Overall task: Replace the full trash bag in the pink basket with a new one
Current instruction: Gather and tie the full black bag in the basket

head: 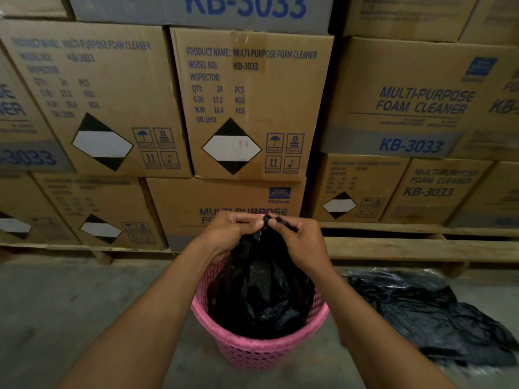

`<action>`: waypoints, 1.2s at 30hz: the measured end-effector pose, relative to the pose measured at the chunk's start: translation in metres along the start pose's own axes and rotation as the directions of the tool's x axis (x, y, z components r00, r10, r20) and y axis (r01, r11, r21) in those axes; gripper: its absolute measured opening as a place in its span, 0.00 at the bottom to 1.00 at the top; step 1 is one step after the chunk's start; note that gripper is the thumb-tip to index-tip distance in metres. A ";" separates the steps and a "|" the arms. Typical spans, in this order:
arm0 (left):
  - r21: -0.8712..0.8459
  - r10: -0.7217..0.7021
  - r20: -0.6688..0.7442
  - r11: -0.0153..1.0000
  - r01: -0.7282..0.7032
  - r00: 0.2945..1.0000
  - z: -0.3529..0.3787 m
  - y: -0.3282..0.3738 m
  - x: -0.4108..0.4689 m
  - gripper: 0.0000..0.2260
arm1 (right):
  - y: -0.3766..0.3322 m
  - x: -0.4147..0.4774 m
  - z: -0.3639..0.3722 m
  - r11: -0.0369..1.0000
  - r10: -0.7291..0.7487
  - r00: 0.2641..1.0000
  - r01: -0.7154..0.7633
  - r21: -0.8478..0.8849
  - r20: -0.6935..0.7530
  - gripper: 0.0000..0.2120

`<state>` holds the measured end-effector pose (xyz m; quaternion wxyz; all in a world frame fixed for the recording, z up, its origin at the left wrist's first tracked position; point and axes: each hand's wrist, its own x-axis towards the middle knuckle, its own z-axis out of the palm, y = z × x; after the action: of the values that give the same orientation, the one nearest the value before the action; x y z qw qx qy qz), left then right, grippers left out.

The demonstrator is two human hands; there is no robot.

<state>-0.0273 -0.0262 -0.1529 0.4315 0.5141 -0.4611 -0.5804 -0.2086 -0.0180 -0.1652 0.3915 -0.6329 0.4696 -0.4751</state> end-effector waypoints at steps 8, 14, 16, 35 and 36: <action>0.679 0.312 -0.046 0.706 -0.200 0.949 -0.041 -0.015 0.003 0.07 | 0.017 -0.002 -0.017 0.950 0.175 0.980 -0.193 -0.246 -0.096 0.10; 0.895 0.247 -0.023 0.437 -0.090 0.969 -0.058 -0.034 0.001 0.05 | 0.036 -0.007 -0.028 0.837 0.282 0.955 -0.293 -0.462 -0.095 0.09; 0.905 0.225 -0.033 0.420 -0.067 0.974 -0.057 -0.037 0.001 0.04 | 0.036 -0.010 -0.026 0.867 0.318 0.944 -0.329 -0.375 -0.093 0.08; -0.123 0.008 -0.112 0.992 -0.022 0.994 -0.004 -0.039 0.009 0.11 | 0.030 0.002 0.009 0.954 0.163 0.981 -0.129 -0.271 0.107 0.04; 0.002 0.040 -0.090 0.999 -0.040 0.995 -0.006 -0.042 0.010 0.14 | 0.031 0.002 0.008 0.924 0.148 0.979 -0.087 -0.371 0.139 0.05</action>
<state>-0.0231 -0.0278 -0.1959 0.4632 0.5304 -0.4514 -0.5481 -0.2073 -0.0271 -0.1959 0.3328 -0.7020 0.5526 -0.3019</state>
